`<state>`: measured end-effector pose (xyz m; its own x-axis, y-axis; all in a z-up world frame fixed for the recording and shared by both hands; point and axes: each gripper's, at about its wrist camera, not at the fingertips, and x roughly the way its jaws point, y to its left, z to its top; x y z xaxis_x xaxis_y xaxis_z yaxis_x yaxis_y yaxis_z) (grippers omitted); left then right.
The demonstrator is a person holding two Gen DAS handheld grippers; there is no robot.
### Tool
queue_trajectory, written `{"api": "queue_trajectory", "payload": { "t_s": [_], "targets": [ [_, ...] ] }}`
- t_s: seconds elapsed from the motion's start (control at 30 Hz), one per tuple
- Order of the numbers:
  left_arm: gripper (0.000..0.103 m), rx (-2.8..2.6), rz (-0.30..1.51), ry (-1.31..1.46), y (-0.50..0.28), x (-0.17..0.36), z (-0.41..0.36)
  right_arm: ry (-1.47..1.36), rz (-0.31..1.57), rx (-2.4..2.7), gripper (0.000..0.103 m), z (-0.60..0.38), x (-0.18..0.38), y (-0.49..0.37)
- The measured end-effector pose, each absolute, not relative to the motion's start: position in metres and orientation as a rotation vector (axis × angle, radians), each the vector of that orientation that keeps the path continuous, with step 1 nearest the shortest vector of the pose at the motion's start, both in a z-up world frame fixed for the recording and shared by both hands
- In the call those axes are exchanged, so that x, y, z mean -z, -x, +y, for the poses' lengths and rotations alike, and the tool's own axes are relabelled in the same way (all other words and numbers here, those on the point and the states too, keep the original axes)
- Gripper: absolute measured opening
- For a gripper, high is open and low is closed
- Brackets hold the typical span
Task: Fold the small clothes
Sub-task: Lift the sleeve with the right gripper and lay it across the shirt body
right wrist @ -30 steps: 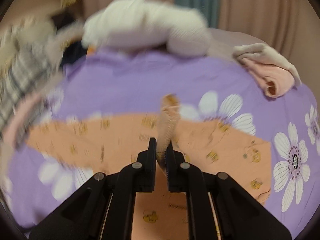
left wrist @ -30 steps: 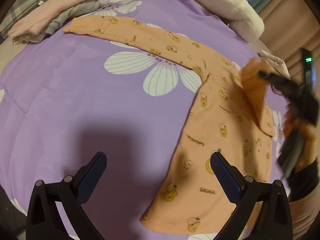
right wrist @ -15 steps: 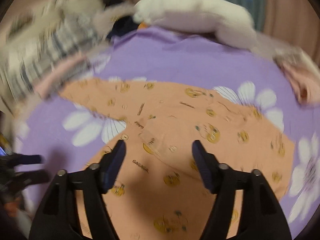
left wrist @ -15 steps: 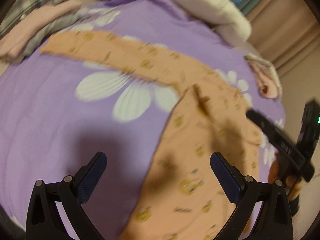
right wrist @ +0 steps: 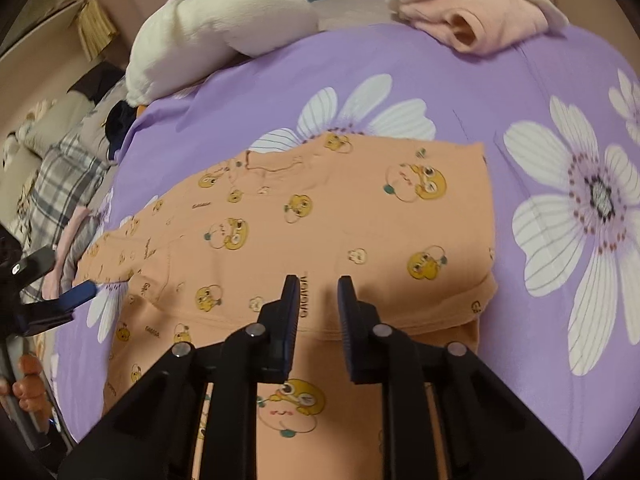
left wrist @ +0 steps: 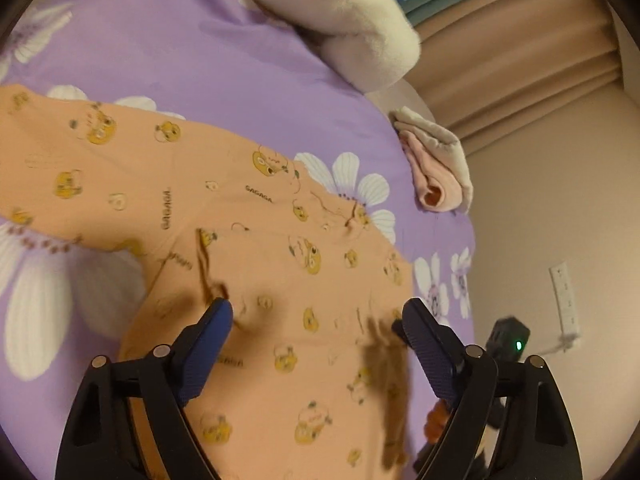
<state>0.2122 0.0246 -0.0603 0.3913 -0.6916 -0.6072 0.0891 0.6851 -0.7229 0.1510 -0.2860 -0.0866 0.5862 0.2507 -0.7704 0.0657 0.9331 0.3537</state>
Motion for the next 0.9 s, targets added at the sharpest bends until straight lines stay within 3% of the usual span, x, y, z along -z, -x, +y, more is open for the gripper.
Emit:
{"api": "queue_trajectory", "payload": {
  "t_s": [0.17, 0.4, 0.5, 0.53, 0.9],
  "targets": [
    [0.08, 0.587, 1.097, 0.792, -0.226, 0.089, 0.023, -0.442, 0.941, -0.114, 0.019, -0.303, 0.098, -0.146],
    [0.078, 0.494, 1.156, 0.745, -0.228, 0.117, 0.027, -0.464, 0.98, -0.064, 0.016, -0.326, 0.113, -0.134],
    [0.078, 0.504, 1.141, 0.794, -0.225, 0.112, 0.04, -0.477, 0.977, -0.064, 0.017, -0.329, 0.113, -0.127],
    [0.078, 0.502, 1.134, 0.802, -0.223, 0.11, 0.045, -0.48, 0.973, -0.065, 0.022, -0.329, 0.112, -0.126],
    [0.079, 0.24, 0.905, 1.041, -0.181, 0.11, 0.215, -0.491, 0.886, -0.187, 0.025, -0.307, 0.085, -0.091]
  ]
}}
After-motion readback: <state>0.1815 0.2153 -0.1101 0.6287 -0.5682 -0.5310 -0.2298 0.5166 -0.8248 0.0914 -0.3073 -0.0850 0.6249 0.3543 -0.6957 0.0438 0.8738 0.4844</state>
